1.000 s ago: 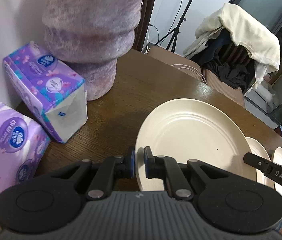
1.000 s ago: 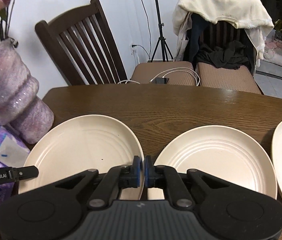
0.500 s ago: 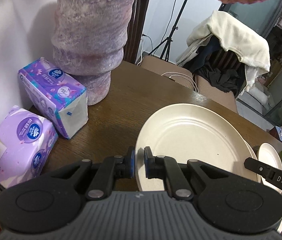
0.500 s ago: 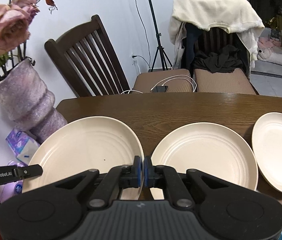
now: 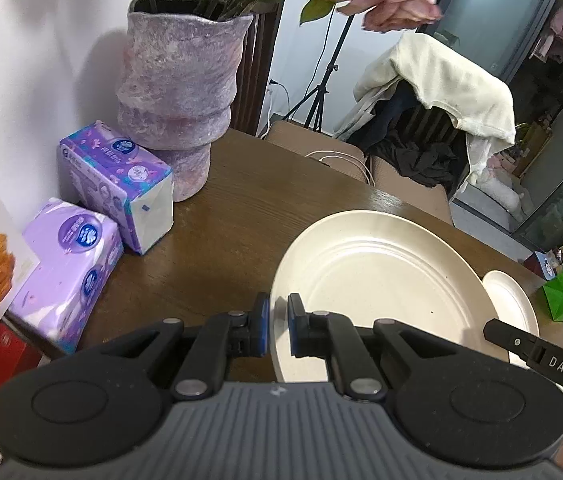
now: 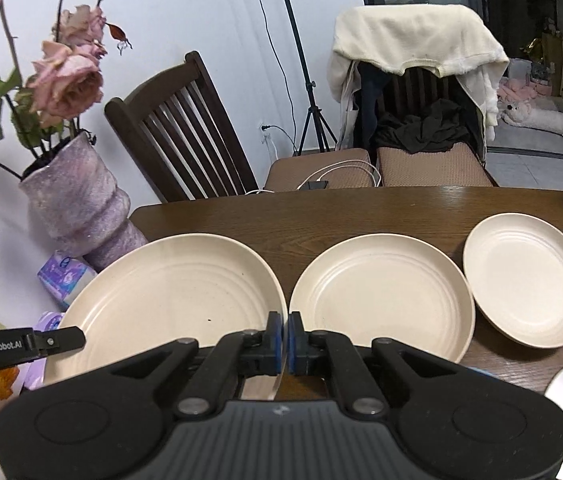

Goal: Organize plates and bowls
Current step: 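Lift the cream plate with both grippers away from the vase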

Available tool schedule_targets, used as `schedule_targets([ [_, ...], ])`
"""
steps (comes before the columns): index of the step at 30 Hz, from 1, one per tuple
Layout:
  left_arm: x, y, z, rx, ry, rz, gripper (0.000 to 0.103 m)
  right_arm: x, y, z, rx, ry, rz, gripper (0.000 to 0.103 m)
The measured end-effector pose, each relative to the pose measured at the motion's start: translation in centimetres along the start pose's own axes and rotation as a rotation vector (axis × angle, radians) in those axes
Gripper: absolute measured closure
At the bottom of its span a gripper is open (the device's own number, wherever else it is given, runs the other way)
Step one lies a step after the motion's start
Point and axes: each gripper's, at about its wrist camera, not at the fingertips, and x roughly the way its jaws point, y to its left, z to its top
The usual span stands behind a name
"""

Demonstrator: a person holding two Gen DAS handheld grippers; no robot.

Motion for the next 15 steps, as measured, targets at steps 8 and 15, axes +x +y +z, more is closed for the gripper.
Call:
schedule_targets([
  [8,-3.6,-1.5,-2.3,0.014,-0.007,-0.013,0.093,-4.1,-0.7,-2.2,0.002,-0.017,-0.004,0.099],
  [15,-6.4,-3.1,-4.3,0.031,-0.016,-0.032,0.093,-8.0,-1.9,-3.9,0.013,-0.039,-0.016,0.099],
])
